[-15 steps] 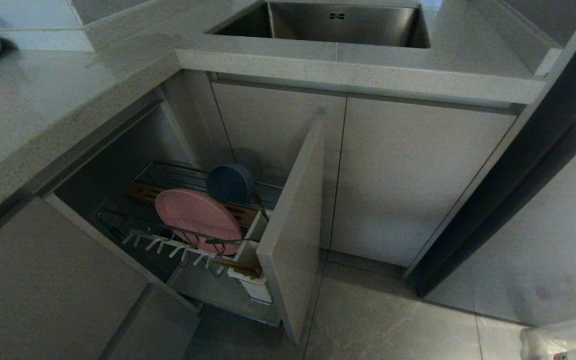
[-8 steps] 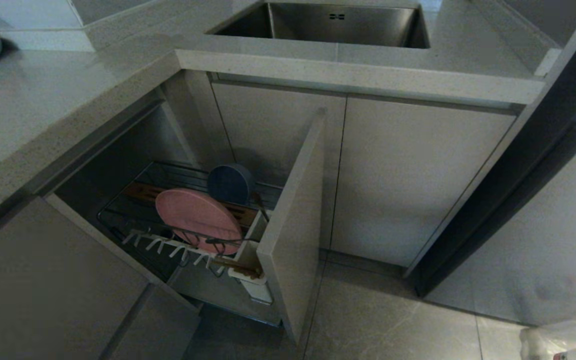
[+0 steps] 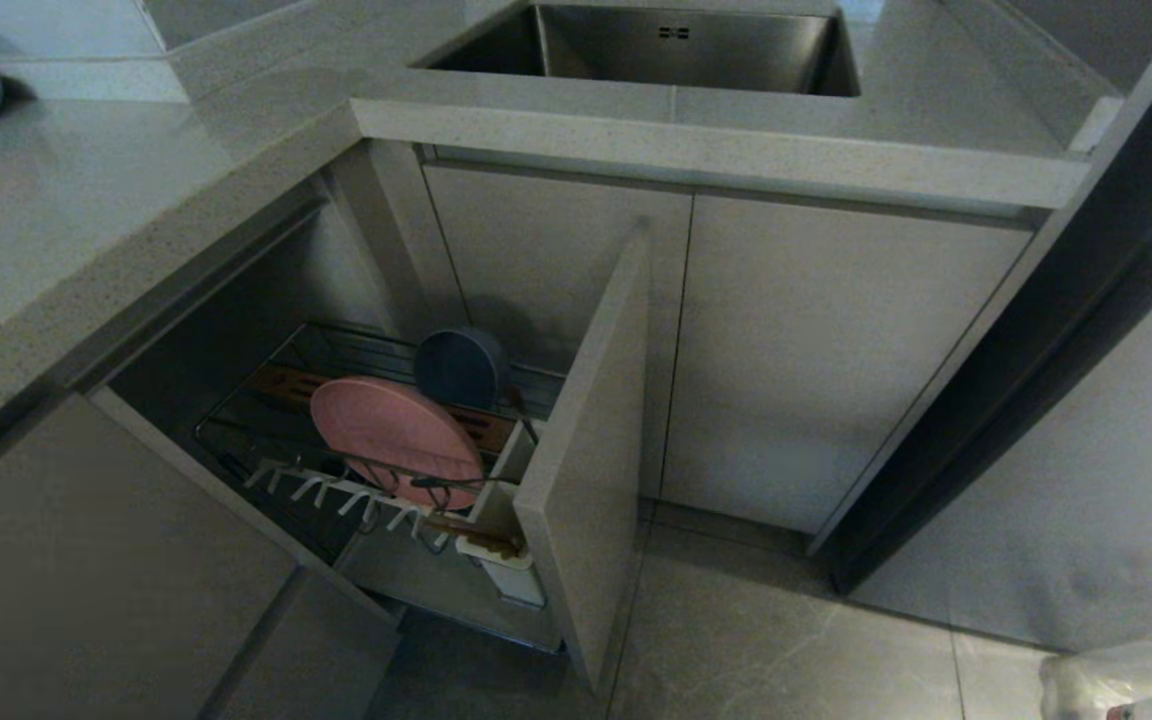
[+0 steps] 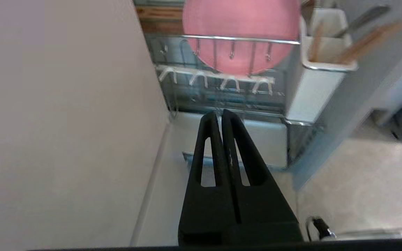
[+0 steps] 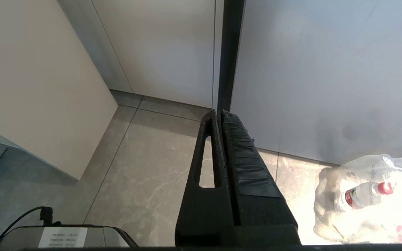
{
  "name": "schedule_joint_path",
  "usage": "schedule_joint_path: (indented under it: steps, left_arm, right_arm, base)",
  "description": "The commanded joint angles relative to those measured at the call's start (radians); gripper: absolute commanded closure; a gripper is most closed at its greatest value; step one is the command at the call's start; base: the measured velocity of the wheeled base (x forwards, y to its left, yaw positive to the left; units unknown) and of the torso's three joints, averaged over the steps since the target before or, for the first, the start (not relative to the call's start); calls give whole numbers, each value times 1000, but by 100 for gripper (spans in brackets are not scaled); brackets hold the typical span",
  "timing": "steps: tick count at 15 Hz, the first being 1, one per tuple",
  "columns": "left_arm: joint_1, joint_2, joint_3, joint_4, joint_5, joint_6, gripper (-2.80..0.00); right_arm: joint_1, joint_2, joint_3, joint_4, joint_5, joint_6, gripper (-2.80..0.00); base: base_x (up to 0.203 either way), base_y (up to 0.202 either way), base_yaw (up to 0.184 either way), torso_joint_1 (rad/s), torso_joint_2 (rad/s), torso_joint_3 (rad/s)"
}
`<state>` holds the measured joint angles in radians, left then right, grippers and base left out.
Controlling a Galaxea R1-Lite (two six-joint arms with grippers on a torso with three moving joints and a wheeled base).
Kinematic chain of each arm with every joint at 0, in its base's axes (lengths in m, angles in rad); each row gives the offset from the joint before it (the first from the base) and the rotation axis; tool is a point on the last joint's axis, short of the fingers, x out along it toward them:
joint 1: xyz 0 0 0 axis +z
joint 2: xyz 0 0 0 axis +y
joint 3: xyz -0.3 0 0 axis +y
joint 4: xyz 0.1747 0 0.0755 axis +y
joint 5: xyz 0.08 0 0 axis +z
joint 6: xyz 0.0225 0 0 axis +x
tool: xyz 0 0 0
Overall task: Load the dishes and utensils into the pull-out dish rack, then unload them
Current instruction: Take the plate out of the cupboard
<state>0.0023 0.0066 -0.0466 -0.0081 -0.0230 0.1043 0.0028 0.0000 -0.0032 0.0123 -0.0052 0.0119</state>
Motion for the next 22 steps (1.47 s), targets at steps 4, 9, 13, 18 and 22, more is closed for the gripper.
schedule_joint_path:
  steps: [4,9,13,18,22]
  left_arm:
    - [1,-4,53,5,3,-3,0]
    - [1,-5,53,-20,5,-48,0]
    - [1,-5,-92,-193,6,-47,0]
    - [-1,67,-609,9,-3,-44,0]
    - [-25,369,-996,112,-42,-64,0]
  right_arm:
    - [0,2,0,0,1,0,0]
    - [0,2,0,0,-1,0,0]
    - [0,2,0,0,1,0,0]
    - [0,2,0,0,-1,0,0]
    - [0,2,0,0,-1,0,0]
  base:
    - [0,0,0,0,0,0]
    - [0,0,0,0,0,0]
    - [0,0,0,0,0,0]
    - [0,0,0,0,0,0]
    - [0,0,0,0,0,0]
